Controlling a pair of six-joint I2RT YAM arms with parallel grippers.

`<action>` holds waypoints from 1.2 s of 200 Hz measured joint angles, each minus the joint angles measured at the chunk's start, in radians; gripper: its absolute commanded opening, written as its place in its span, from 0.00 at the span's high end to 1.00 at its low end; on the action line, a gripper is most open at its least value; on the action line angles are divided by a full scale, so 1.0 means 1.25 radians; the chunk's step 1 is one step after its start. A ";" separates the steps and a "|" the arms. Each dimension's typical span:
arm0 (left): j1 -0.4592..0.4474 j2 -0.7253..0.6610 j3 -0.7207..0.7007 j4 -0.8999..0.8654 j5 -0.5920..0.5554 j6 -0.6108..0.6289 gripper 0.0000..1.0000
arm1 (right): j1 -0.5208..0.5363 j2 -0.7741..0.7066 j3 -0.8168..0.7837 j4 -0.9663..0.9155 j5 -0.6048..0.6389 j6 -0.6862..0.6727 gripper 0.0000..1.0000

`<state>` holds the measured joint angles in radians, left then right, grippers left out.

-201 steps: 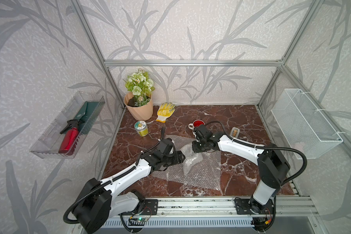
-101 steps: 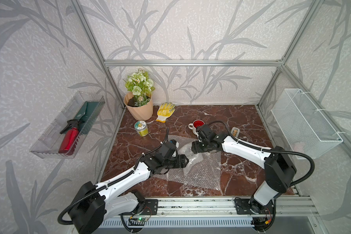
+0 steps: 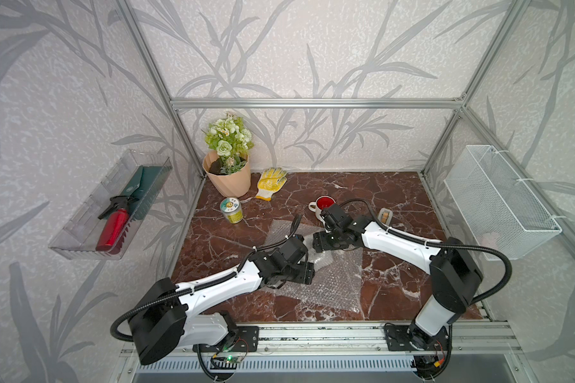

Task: Wrap mugs in bubble wrap
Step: Stick the tape on the bubble wrap, then pick up the bubble wrap from the bubble wrap.

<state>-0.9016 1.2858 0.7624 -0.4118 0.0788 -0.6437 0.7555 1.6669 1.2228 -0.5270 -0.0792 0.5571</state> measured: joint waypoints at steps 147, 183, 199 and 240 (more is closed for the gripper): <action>-0.102 0.220 0.155 -0.147 -0.233 -0.009 0.96 | -0.136 -0.445 -0.283 -0.023 0.056 0.048 0.26; -0.102 0.202 0.155 -0.169 -0.245 -0.020 1.00 | -0.136 -0.456 -0.289 -0.024 0.057 0.045 0.27; -0.102 0.177 0.160 -0.197 -0.252 -0.020 1.00 | -0.136 -0.457 -0.291 -0.025 0.057 0.042 0.27; -0.078 0.091 0.224 -0.269 -0.273 0.013 1.00 | -0.143 -0.478 -0.304 -0.026 0.064 0.035 0.27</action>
<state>-0.9989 1.3994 1.0420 -0.7479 -0.2630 -0.6277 0.5766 1.0691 0.8429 -0.5591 0.0006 0.6006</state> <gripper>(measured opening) 0.198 0.728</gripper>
